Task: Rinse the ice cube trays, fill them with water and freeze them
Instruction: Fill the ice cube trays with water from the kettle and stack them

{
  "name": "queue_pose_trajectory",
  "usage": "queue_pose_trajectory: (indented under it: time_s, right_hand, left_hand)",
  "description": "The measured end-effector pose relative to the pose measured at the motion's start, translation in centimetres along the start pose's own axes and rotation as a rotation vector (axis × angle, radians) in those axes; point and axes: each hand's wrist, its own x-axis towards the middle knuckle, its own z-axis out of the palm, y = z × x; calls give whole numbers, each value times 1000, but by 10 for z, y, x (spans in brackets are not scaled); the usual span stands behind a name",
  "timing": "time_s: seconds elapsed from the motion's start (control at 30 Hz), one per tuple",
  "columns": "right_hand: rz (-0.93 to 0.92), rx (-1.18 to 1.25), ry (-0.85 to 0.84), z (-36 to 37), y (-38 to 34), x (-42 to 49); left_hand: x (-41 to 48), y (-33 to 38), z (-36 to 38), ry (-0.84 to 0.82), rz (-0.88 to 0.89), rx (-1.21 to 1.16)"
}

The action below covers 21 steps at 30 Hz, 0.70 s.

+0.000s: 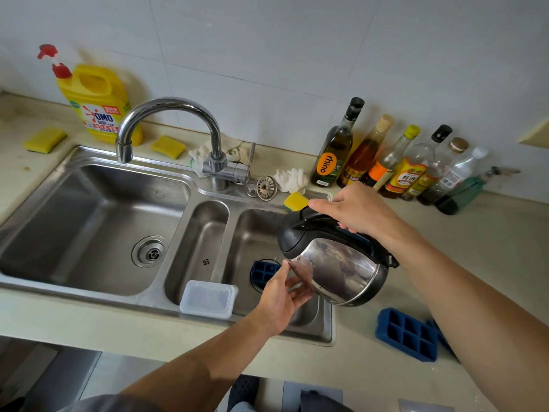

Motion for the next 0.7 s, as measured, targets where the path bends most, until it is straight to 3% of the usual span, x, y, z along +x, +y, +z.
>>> queue_pose_trajectory:
  time_s: [0.7]
  right_hand:
    - [-5,-27,-42,-1,-7,4]
  left_hand:
    - [3,-1,-7,-30,-26,-44]
